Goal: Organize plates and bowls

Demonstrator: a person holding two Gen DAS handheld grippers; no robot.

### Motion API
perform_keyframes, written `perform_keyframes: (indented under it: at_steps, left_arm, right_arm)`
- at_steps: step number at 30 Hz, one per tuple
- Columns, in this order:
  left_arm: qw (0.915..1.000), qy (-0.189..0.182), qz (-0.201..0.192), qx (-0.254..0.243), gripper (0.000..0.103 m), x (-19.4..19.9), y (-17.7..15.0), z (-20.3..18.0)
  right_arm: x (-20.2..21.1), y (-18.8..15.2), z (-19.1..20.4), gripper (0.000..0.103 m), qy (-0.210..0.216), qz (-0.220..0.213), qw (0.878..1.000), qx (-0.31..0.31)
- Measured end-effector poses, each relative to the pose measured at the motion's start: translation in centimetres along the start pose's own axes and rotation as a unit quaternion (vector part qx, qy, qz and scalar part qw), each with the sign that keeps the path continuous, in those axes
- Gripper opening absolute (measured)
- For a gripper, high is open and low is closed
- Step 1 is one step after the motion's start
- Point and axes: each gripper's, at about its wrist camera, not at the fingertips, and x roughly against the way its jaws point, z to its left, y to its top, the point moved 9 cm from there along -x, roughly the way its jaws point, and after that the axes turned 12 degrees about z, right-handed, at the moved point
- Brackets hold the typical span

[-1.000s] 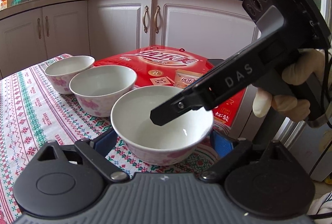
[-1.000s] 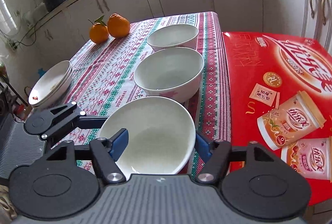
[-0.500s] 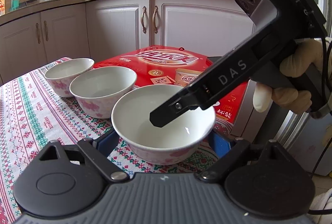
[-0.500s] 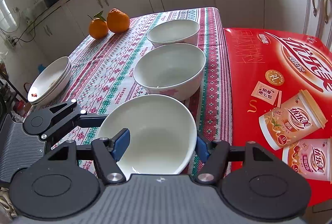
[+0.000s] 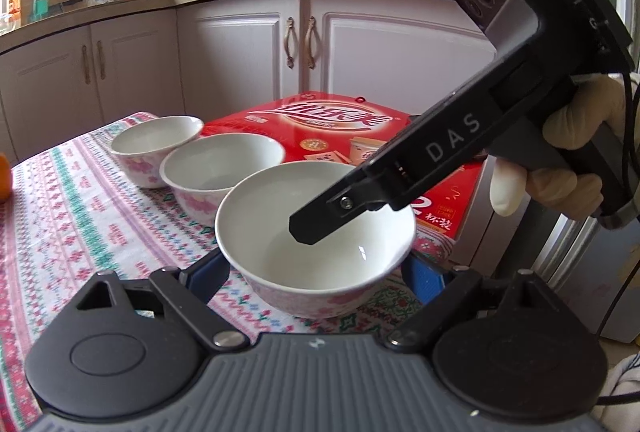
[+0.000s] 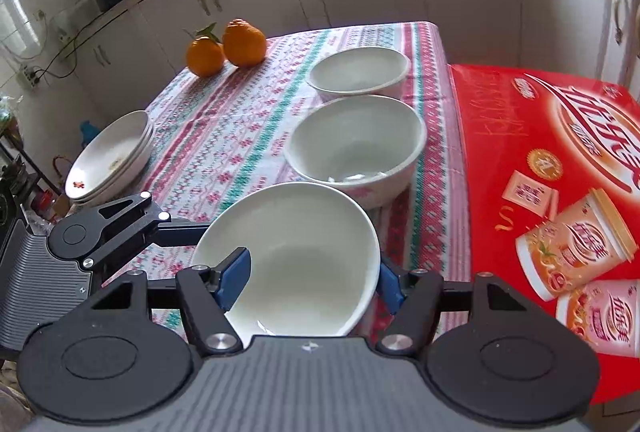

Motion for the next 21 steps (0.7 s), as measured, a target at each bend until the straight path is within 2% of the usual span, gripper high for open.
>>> perform_keyframes:
  at_steps: [12, 21]
  left_arm:
    - [0.9981, 0.047, 0.004, 0.04, 0.092, 3.5, -1.8, 5.0]
    - [0.9946, 0.075, 0.01, 0.07, 0.092, 4.7, -3.3, 8.2]
  right_arm:
    - [-2.5, 3.5, 6.0, 0.071, 0.037, 0.007, 0.998, 0.058]
    - [-5.1, 5.5, 9.5, 0.071, 0.06, 0.019, 0.994, 0.092]
